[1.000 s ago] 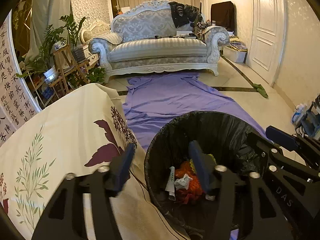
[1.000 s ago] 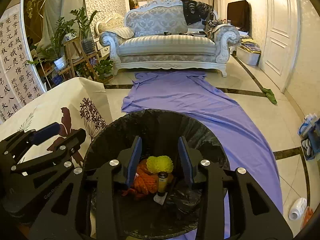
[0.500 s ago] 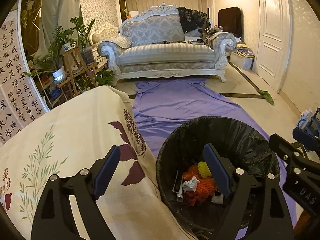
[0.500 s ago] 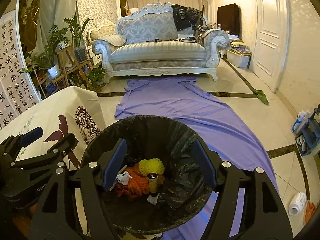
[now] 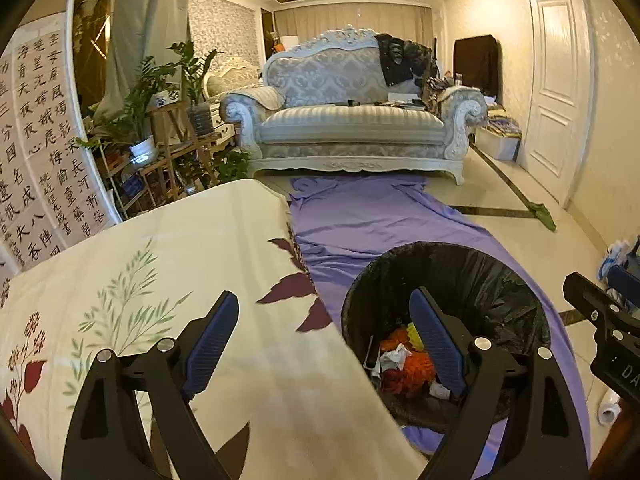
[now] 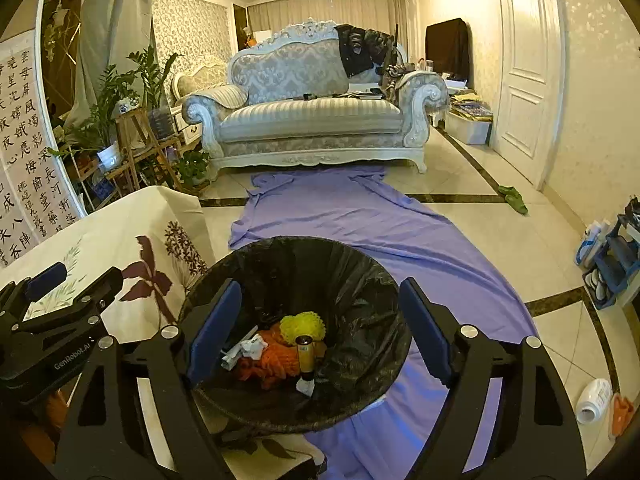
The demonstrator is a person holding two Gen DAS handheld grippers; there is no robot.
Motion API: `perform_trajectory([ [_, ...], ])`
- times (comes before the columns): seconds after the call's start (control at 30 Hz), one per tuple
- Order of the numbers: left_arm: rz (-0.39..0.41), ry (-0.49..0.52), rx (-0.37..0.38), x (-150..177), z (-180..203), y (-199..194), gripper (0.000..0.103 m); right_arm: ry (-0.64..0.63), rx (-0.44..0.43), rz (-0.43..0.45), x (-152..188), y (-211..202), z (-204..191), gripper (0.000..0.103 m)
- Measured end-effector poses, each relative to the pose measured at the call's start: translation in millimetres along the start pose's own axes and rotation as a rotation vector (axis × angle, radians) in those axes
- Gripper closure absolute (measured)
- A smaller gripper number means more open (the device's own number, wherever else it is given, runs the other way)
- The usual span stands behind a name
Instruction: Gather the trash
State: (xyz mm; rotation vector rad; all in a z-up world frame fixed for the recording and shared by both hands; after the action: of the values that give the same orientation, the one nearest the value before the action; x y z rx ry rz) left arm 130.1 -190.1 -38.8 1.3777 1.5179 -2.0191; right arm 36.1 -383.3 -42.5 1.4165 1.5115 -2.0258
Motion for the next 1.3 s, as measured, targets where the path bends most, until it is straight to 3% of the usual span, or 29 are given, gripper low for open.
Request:
perform_trajectory([
  [0.2, 0.015, -0.028, -0.002, 8, -7, -23, 0.018, -0.017, -0.003, 0.038, 4, -27, -7, 0.012],
  [0.63, 0.057, -0.034, 0.011, 22, -10, -66, 0.018, -0.024, -0.001, 0.024, 28, -55, -12, 0.012],
  [1.3, 0.060, -0.033, 0.016, 28, -14, -77, 0.018, -0.035, 0.004, 0.051, 33, -76, -15, 0.012],
])
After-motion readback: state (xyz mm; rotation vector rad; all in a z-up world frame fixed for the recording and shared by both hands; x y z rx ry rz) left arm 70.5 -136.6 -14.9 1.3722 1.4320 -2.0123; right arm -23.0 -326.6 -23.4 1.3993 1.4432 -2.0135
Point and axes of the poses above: each gripper's, at about its wrist camera, not at the fingertips, and y roughly the way its jaws point, z to its right, x to its underside, the point moved 7 cm from there along y, roughly the way its jaws point, and after that the axes turned 7 degrees about x, right-handed, at the moved point
